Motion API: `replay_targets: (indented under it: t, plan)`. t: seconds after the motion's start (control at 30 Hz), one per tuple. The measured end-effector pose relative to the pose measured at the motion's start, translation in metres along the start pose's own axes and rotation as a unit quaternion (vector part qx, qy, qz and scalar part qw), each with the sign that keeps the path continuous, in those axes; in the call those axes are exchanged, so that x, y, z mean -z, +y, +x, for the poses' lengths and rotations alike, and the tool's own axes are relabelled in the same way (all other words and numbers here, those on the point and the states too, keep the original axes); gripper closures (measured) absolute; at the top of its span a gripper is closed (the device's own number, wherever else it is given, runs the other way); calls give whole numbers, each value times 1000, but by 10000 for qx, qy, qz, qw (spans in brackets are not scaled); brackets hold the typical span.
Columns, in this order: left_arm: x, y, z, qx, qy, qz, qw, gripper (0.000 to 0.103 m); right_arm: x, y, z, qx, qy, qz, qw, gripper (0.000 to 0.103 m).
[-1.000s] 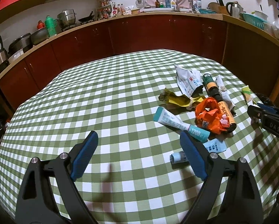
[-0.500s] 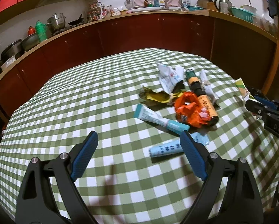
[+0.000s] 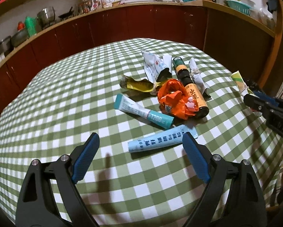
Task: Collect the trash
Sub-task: 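Grasp the light blue tube with the left tool while the right tool holds the wrapper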
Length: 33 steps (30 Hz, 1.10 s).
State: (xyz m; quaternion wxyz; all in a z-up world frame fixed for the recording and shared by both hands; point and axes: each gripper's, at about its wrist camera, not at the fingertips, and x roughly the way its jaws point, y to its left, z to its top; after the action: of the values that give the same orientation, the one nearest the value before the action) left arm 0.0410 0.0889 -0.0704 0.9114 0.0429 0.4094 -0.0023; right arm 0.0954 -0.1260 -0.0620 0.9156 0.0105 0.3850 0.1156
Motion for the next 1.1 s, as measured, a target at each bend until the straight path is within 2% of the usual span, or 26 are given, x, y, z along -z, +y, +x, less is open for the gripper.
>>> replay_targets:
  t: [0.13,0.3,0.47,0.53,0.73,0.93,1.1]
  plan:
    - [-1,-3,6,-124,18,50,9999,16,1,-3,3,-67,42,52,10000,79]
    - [-2,-7,12,-31,78,115,9999,17,1,-7,4,-82,32,80,9999,79]
    - [0,-17,15,113,133,275,9995,46,1,-11,5,-89,42,123,9999,79]
    - [1,-20,14,141,127,342,9992,52,1,-13,5,-93,44,140,9998,79]
    - [5,-25,9,231,119,485,9985,80,1,-15,3,-95,27,151,9998,79]
    - [9,-26,2,506,50,508,9974,93,1,-15,1,-97,-2,151,9998,79]
    - [11,-26,-5,582,-62,504,9970,97,1,-17,-2,-96,-28,158,9998,79]
